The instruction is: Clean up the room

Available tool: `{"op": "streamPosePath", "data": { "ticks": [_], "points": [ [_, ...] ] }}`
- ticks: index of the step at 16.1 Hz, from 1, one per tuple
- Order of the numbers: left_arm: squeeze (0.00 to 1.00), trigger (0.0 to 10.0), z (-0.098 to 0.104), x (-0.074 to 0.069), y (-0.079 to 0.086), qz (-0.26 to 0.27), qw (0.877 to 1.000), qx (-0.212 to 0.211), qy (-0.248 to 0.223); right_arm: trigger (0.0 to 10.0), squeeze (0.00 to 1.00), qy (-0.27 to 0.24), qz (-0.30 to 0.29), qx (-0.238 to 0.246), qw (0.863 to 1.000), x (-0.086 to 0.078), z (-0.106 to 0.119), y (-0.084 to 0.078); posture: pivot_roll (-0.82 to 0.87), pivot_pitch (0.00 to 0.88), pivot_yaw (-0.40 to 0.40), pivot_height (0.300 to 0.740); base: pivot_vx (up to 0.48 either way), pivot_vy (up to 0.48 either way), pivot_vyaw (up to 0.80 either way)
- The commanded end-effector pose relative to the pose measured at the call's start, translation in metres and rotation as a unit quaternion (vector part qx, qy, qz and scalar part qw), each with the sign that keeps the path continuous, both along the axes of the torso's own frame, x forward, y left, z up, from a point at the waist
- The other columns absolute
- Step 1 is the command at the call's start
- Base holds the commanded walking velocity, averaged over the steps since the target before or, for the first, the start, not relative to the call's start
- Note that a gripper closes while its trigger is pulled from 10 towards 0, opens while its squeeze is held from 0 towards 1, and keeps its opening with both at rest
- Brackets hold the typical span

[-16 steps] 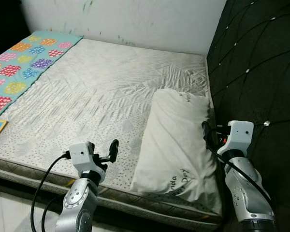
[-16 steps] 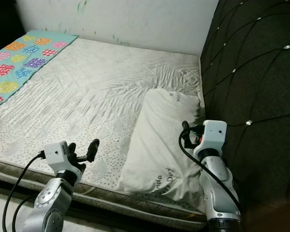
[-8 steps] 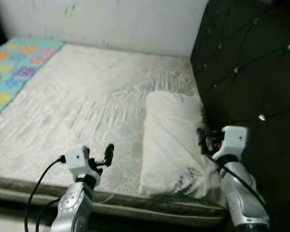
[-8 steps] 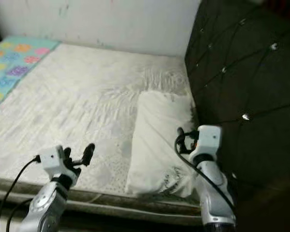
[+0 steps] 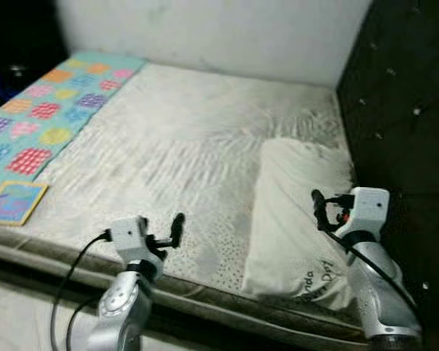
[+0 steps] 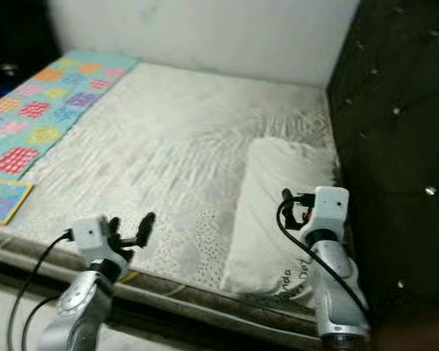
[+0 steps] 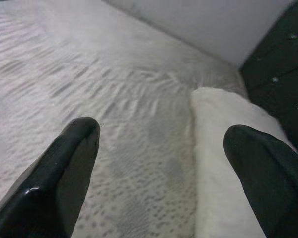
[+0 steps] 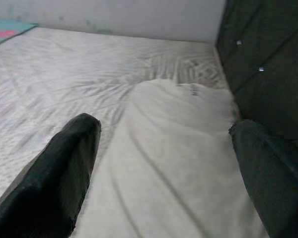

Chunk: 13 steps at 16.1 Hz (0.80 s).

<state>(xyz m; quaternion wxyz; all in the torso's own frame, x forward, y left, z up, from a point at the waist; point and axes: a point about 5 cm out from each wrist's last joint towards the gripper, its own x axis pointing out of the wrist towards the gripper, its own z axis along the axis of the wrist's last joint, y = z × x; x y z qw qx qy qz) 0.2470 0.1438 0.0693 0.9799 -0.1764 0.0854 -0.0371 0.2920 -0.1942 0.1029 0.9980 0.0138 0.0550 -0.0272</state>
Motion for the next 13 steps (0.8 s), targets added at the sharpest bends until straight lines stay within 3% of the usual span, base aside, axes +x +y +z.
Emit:
{"op": "streamPosePath", "data": {
  "ticks": [1, 11, 13],
  "points": [
    [0.0, 10.0, -0.0009, 0.0, -0.0049, -0.005, 1.0, -0.006, 0.004, 10.0, 0.0, 0.001, -0.003, -0.003, 1.0, -0.0009, 0.0013, -0.0037, -0.06, 0.0, -0.008, 0.74, 0.0, 0.394, -0.56],
    [0.0, 10.0, -0.0011, 0.0024, -0.0063, -0.009, 1.0, -0.003, 0.002, 10.0, 0.0, 0.002, 0.002, -0.007, 1.0, -0.0005, 0.0018, -0.0039, -0.07, 0.0, -0.008, 0.74, 0.0, 0.472, -0.05],
    [0.0, 10.0, -0.0004, 0.0016, -0.0069, -0.014, 1.0, -0.005, -0.004, 10.0, 0.0, 0.003, 0.003, -0.008, 1.0, -0.0007, 0.0014, -0.0039, -0.07, 0.0, -0.008, 0.74, 0.0, 0.0, 0.0]
  ]
}}
